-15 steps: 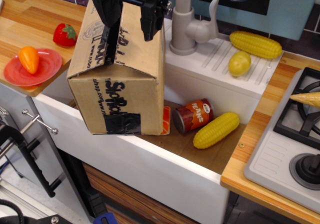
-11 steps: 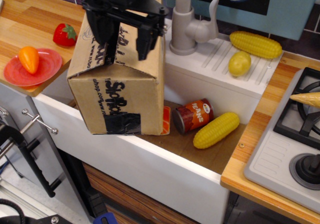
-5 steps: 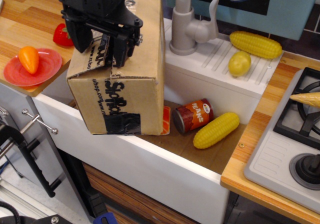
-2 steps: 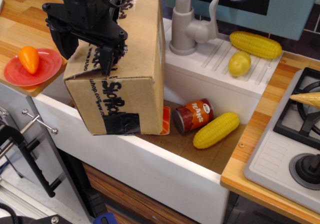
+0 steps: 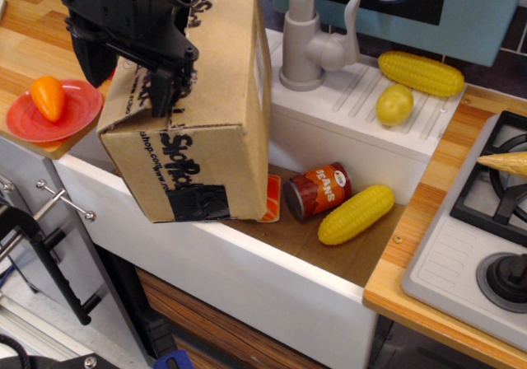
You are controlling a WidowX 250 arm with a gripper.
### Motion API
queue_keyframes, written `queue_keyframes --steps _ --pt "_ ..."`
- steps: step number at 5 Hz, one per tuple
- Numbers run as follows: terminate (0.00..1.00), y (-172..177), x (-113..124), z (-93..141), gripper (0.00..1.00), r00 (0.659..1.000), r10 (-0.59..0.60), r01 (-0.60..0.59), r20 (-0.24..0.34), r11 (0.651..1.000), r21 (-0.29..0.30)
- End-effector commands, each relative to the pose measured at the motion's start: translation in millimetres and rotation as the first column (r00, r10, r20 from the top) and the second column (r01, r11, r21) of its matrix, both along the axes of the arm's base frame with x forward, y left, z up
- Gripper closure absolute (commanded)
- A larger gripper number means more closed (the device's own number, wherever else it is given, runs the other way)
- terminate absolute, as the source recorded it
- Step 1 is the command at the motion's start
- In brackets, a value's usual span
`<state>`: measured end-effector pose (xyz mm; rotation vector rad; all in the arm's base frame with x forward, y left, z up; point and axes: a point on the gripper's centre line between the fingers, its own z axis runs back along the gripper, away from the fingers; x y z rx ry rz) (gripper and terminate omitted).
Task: Open small4fbox flaps
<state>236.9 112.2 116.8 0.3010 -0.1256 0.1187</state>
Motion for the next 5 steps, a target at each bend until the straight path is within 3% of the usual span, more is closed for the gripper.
queue_keyframes --steps 1,2,5 --pt "0.0 32.7 -1.7 27.7 0.0 1.0 -0.004 0.004 0.002 0.997 0.076" --pt "0.0 47.6 -4.6 30.1 0.0 1.0 -0.001 0.002 -0.005 0.997 0.071" --pt "0.0 77.7 -17.9 4.1 0.0 0.998 -0.01 0.008 0.064 0.999 0.035"
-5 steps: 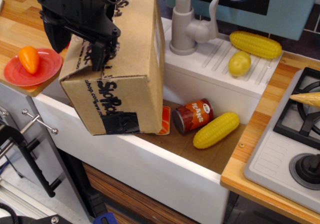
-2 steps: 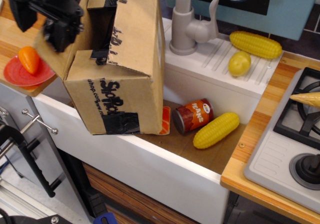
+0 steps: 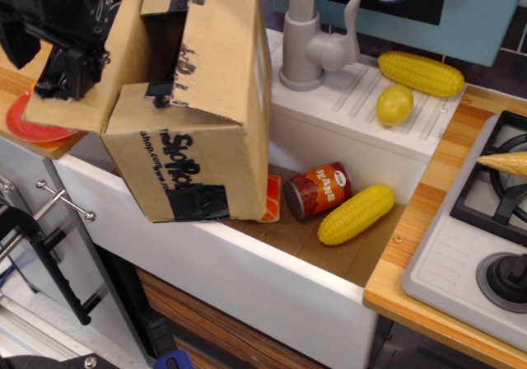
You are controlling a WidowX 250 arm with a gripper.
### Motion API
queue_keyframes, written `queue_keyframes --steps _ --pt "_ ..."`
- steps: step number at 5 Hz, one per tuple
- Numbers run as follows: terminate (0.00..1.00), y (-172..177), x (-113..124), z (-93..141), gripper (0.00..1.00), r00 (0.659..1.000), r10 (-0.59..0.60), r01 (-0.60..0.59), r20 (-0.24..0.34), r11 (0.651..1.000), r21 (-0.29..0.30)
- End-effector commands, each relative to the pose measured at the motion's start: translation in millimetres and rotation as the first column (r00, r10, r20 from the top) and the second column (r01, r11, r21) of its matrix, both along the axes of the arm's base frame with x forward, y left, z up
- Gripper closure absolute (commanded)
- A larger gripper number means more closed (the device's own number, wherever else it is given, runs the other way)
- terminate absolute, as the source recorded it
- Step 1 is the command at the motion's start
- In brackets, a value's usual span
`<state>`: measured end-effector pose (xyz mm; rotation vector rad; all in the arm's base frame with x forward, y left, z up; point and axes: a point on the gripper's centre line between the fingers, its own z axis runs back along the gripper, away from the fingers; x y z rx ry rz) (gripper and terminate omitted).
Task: Open small4fbox flaps
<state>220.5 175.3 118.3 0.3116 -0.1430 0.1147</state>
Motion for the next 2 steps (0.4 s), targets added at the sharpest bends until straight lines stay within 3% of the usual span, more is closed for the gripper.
queue_keyframes --steps 1,2 --pt "0.0 17.2 0.3 -7.6 0.0 0.997 -0.027 0.027 0.076 1.0 -0.006" --pt "1.0 10.7 3.8 -4.1 0.0 0.994 -0.045 0.046 0.096 0.999 -0.004"
